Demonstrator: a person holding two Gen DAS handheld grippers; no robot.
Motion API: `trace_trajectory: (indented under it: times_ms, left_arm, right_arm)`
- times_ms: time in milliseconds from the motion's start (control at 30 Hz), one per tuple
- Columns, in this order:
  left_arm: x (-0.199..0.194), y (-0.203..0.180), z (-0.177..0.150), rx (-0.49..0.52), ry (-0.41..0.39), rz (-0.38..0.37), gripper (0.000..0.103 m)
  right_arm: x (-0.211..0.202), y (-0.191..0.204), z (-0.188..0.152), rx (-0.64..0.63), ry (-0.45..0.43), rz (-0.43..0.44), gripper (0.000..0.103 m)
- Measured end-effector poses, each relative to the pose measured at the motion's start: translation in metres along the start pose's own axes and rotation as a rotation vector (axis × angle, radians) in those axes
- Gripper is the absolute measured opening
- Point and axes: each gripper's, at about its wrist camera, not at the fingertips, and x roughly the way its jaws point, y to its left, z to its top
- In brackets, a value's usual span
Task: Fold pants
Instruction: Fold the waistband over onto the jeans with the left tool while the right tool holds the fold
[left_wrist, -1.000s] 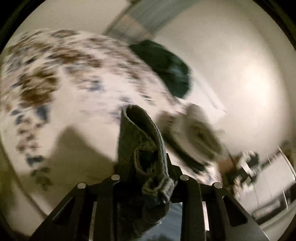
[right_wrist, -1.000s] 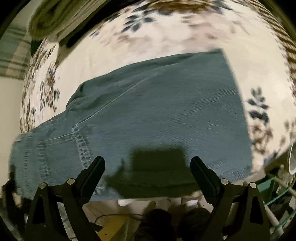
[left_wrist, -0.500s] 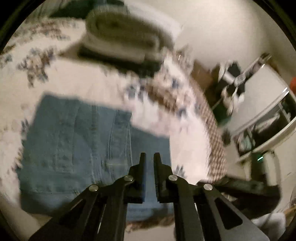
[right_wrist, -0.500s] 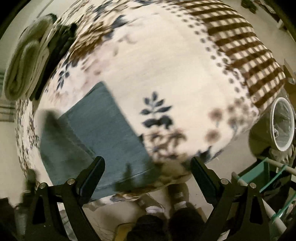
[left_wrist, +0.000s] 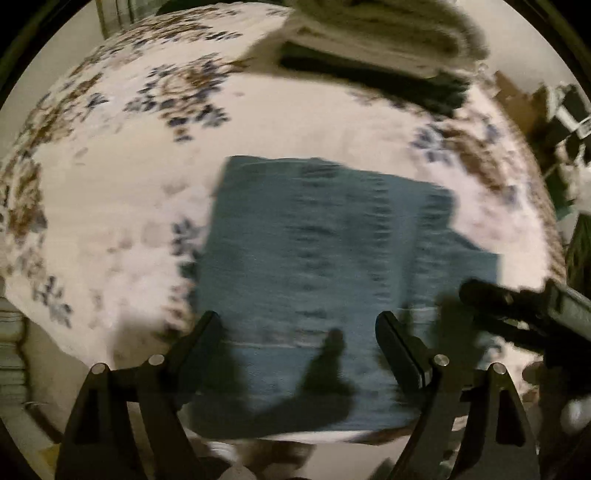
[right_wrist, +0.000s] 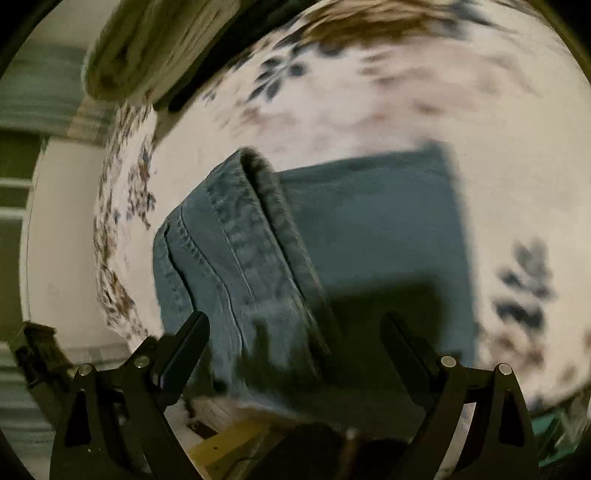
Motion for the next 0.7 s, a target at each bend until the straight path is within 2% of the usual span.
trace_trajectory:
  times_ms: [133,200,267,367,433,467,500,533,600,667,700]
  left_arm:
    - [0.013,0.014,0.008,0.022,0.02,0.084,0.085]
    - [0.017,0.019,0.012,0.022,0.029,0.109,0.085]
    - [0.021,0.024,0.015,0.015,0.036,0.11,0.085]
    - [0.024,0.03,0.018,-0.002,0.039,0.103,0.085]
    - [0.025,0.031,0.02,-0.008,0.042,0.104,0.085]
    - [0.025,0.032,0.02,-0.011,0.043,0.102,0.085]
    - [0.024,0.032,0.021,-0.012,0.042,0.104,0.085]
    - [0.024,0.032,0.021,-0.011,0.041,0.105,0.085]
    - [0.022,0.032,0.021,-0.007,0.038,0.117,0.085]
    - [0.019,0.031,0.021,0.002,0.028,0.118,0.085]
    - [0.018,0.031,0.022,0.005,0.026,0.119,0.085]
  right_arm:
    - [0.046,0.007,0.022,0.005,0.04,-0.034,0.097]
    - [0.051,0.009,0.022,0.015,0.008,-0.021,0.095]
    - [0.054,0.013,0.019,0.008,0.007,0.09,0.077]
    - [0.065,0.025,0.015,-0.047,0.003,0.037,0.077]
    - [0.072,0.024,0.016,-0.033,-0.002,0.031,0.077]
    - [0.073,0.024,0.017,-0.018,-0.004,0.034,0.074]
    - [0.073,0.024,0.017,-0.007,-0.007,0.033,0.065]
    - [0.071,0.024,0.017,-0.008,-0.021,0.005,0.04]
    - [0.067,0.025,0.016,-0.029,-0.038,-0.005,0.031]
    - [0.058,0.027,0.012,-0.049,-0.06,-0.006,0.017]
    - [0.053,0.03,0.01,-0.07,-0.07,-0.013,0.015]
